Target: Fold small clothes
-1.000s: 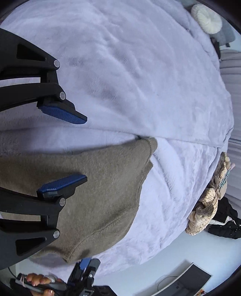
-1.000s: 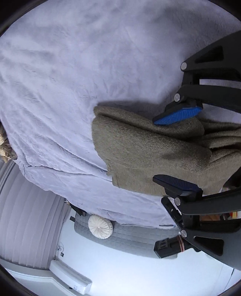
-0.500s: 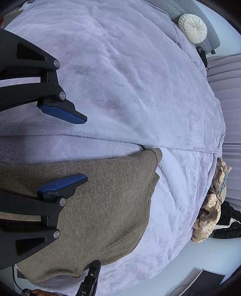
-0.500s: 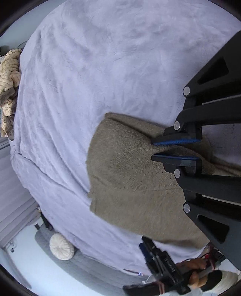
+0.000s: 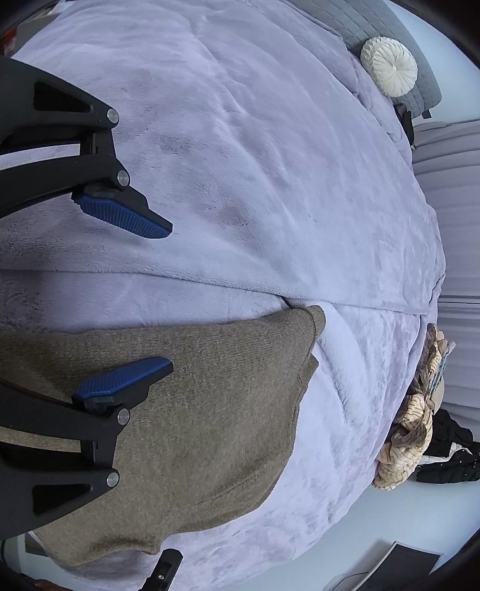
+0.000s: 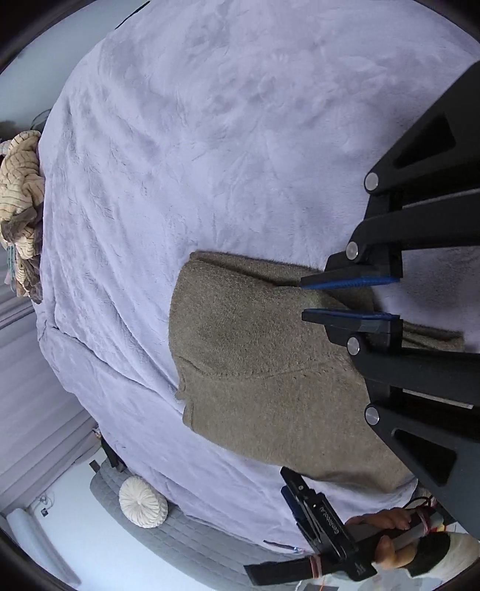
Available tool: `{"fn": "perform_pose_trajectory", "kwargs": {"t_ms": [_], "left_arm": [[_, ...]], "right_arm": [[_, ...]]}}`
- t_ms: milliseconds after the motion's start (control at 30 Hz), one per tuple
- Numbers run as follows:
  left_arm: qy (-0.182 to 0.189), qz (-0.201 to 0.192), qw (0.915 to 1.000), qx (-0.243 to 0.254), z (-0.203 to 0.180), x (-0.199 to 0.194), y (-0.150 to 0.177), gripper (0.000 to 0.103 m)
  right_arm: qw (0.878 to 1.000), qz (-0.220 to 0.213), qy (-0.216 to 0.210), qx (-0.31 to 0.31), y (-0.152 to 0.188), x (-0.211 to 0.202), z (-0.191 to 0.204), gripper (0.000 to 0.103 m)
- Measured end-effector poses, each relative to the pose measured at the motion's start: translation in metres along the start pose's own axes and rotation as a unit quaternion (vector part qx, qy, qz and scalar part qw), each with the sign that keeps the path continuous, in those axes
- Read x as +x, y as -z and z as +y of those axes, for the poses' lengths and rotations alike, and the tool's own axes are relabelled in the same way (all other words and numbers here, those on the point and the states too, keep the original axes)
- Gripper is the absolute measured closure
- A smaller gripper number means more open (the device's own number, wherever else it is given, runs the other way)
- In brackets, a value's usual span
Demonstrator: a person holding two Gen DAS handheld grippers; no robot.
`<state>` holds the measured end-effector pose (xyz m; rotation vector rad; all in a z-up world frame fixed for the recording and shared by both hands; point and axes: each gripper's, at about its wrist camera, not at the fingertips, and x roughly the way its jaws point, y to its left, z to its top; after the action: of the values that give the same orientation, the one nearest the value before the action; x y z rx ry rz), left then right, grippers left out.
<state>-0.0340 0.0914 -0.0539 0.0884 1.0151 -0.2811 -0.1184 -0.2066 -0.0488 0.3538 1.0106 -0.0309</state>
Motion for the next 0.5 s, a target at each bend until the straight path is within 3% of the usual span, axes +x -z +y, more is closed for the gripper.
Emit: {"fn": "perform_pose_trajectory", "kwargs": {"t_ms": [167, 500], "left_arm": [[0.004, 0.000, 1.0000, -0.002, 0.002, -0.004, 0.003, 0.035], [0.005, 0.008, 0.9999, 0.005, 0.008, -0.021, 0.015, 0.035]], "right_arm": [[1.000, -0.024, -0.019, 0.003, 0.008, -0.019, 0.013, 0.091], [0.998, -0.018, -0.024, -0.047, 0.025, -0.011, 0.058, 0.091]]}}
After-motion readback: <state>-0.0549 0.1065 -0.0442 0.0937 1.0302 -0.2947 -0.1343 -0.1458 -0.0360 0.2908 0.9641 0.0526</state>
